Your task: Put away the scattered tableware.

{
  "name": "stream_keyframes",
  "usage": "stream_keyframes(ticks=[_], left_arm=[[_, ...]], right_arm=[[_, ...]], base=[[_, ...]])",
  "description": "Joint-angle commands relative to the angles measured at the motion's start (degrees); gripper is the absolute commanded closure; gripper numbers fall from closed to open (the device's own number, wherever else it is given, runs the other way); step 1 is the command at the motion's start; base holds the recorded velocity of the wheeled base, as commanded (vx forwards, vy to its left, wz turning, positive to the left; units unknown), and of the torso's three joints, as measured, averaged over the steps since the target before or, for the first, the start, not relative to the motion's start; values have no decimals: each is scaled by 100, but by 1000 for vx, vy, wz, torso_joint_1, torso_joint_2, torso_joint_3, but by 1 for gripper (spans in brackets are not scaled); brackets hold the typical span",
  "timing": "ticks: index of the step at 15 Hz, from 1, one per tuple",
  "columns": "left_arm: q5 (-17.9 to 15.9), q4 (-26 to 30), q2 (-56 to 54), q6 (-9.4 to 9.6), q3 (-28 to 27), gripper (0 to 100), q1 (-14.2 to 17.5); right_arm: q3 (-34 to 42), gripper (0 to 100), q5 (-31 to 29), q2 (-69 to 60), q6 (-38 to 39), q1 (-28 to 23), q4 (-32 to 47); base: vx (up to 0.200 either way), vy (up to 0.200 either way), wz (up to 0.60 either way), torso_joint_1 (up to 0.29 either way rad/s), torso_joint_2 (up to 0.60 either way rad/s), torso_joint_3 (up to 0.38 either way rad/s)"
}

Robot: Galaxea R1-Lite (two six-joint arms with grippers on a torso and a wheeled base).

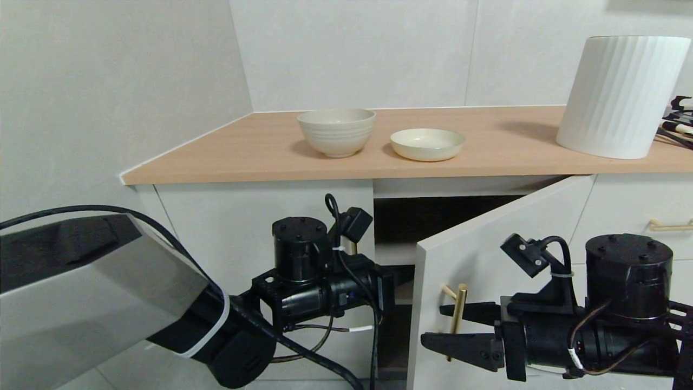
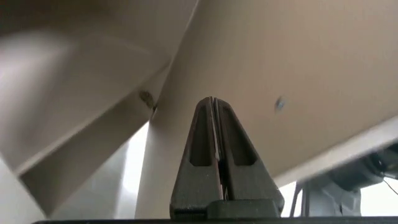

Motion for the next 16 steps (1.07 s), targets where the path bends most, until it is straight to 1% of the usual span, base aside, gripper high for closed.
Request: stream_keyframes(ticks=[1, 3, 4, 6, 8, 10, 11, 12, 13, 14, 15, 16], left_arm=[[8, 23, 120, -3, -264, 100, -51], [16, 40, 173, -3, -405, 100, -104], [25, 32, 217, 41, -493, 100, -112], [34, 40, 173, 32, -625, 100, -104], [148, 40, 226, 32, -616, 100, -104], [201, 32, 252, 32, -616, 100, -104], [201, 23, 243, 32, -607, 100, -112], [210, 23, 226, 32, -590, 100, -112], [219, 14, 217, 23, -581, 100, -112], [236, -4, 208, 23, -554, 100, -112], [245, -4, 217, 5, -546, 100, -112], [315, -30, 226, -3, -537, 100, -121]], right_arm=[[47, 0, -35, -14, -12, -68, -13], [38, 0, -17, -67, -355, -358, 22], [47, 0, -17, -102, -557, -542, 31], [310, 0, -17, -295, -751, -894, 58], [635, 0, -17, -700, -795, -1017, 84], [846, 0, -140, -1280, -900, -999, 515], [846, 0, -571, -1605, -997, -911, 972], [820, 0, -1107, -1825, -1120, -709, 1270], [794, 0, -1766, -2106, -1173, -375, 1481], [802, 0, -2355, -2422, -1173, 64, 1666], [767, 0, -2698, -2756, -1173, 460, 2088], [644, 0, -2742, -2967, -1164, 574, 2536]], base=[[0, 0, 0, 0, 0, 0], [0, 0, 0, 0, 0, 0], [0, 0, 0, 0, 0, 0], [0, 0, 0, 0, 0, 0], [0, 0, 0, 0, 0, 0], [0, 0, 0, 0, 0, 0], [0, 0, 0, 0, 0, 0], [0, 0, 0, 0, 0, 0], [0, 0, 0, 0, 0, 0], [0, 0, 0, 0, 0, 0], [0, 0, 0, 0, 0, 0], [0, 0, 0, 0, 0, 0]])
